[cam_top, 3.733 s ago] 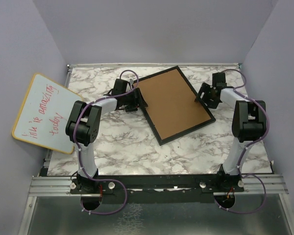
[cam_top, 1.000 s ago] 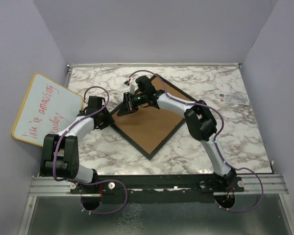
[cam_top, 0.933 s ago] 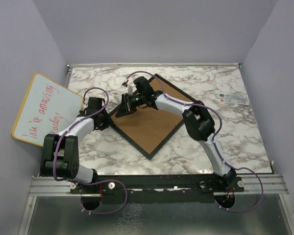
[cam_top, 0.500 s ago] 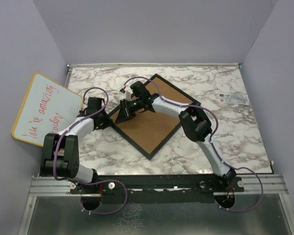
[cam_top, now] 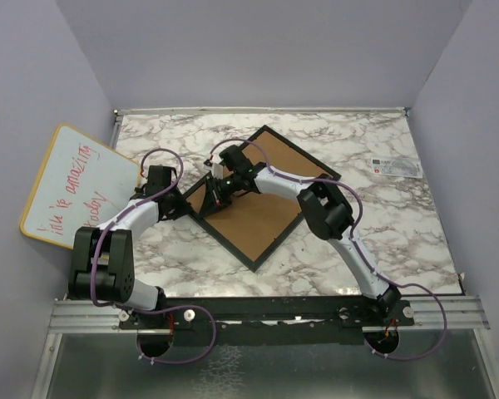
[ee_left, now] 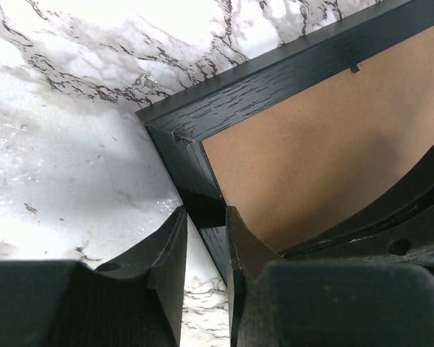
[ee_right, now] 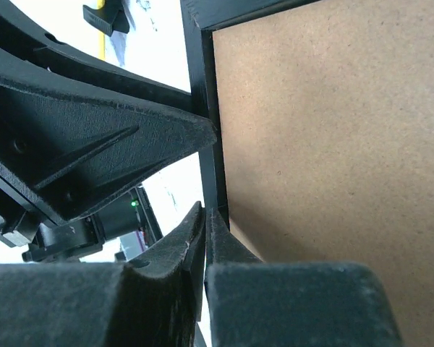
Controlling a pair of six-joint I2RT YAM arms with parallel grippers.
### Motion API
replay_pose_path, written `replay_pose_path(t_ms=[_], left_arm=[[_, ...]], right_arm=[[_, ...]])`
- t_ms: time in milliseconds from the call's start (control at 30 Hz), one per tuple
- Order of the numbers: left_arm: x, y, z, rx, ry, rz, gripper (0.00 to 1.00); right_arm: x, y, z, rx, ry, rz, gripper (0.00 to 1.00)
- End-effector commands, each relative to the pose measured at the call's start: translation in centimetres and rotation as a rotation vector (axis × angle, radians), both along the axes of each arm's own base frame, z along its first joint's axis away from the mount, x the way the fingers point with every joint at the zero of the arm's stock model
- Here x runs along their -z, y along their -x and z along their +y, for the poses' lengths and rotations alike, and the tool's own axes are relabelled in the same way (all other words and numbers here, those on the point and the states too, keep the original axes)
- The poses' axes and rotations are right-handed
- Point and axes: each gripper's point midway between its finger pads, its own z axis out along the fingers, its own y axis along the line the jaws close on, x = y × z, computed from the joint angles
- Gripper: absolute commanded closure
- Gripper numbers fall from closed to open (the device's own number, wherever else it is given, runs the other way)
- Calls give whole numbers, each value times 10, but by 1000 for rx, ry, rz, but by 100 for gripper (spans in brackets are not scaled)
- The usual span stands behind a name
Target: Put the photo into the frame
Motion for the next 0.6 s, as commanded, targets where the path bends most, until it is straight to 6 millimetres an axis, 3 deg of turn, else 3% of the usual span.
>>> replay_pose_path(t_ms=[0,567], left_arm=[[27,19,12,2,-56,84,90],[27,20,12,-2,-47,87,90]], right_arm=[[12,2,1,-11,36,5,92],[42,-9,-11,49,172,-33,94]])
